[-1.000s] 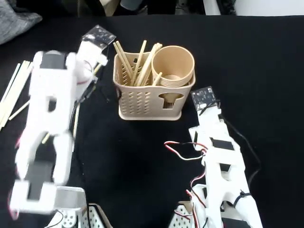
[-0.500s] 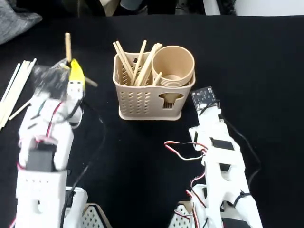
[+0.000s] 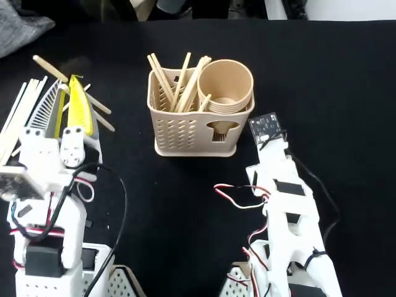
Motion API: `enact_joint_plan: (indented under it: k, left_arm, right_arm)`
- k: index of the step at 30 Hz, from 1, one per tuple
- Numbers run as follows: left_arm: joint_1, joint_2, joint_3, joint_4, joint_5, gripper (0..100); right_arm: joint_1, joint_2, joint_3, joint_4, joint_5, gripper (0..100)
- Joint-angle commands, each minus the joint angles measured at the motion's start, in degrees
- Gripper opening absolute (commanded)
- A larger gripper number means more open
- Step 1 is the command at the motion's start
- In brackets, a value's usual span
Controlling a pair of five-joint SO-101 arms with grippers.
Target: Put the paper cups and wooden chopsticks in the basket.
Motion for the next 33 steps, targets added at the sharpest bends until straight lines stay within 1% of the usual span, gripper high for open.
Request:
enact_joint_plan:
  k: [1, 6, 11, 14, 17, 20, 23, 25, 28, 33]
  left_arm:
    - [5.7, -0.3, -0.6, -0.1, 0.8, 3]
    - [12.4, -0.2, -2.9, 0.1, 0.8, 3]
    - [15.3, 1.1, -10.8, 0.1, 0.7, 3]
    - [15.1, 7.8, -19.6, 0.1, 0.6, 3]
    - [15.4, 18.8, -30.2, 0.4, -1.3, 3]
    - [16.0, 29.3, -40.7, 6.2, -1.2, 3]
    - [20.3, 36.7, -49.6, 14.4, -1.2, 3]
    - [21.8, 39.5, -53.1, 20.0, -1.2, 3]
    - [23.6, 40.4, -54.0, 24.2, -1.4, 3]
    - [23.5, 40.8, -48.3, 23.6, -1.5, 3]
  right_arm:
    - [0.7, -1.5, -0.3, -0.5, 0.5, 1.2]
    - [0.7, -1.5, -0.3, -0.5, 0.5, 1.2]
    - [0.7, -1.5, -0.3, -0.5, 0.5, 1.2]
    - [0.7, -1.5, -0.3, -0.5, 0.5, 1.2]
    - [0.7, -1.5, -0.3, -0.5, 0.5, 1.2]
    - [0.7, -1.5, -0.3, -0.5, 0.5, 1.2]
    - [0.7, -1.5, -0.3, -0.5, 0.5, 1.2]
    - [0.7, -1.5, -0.3, -0.5, 0.5, 1.2]
    - [0.7, -1.5, -0.3, -0.5, 0.5, 1.2]
    - [0.7, -1.5, -0.3, -0.5, 0.5, 1.2]
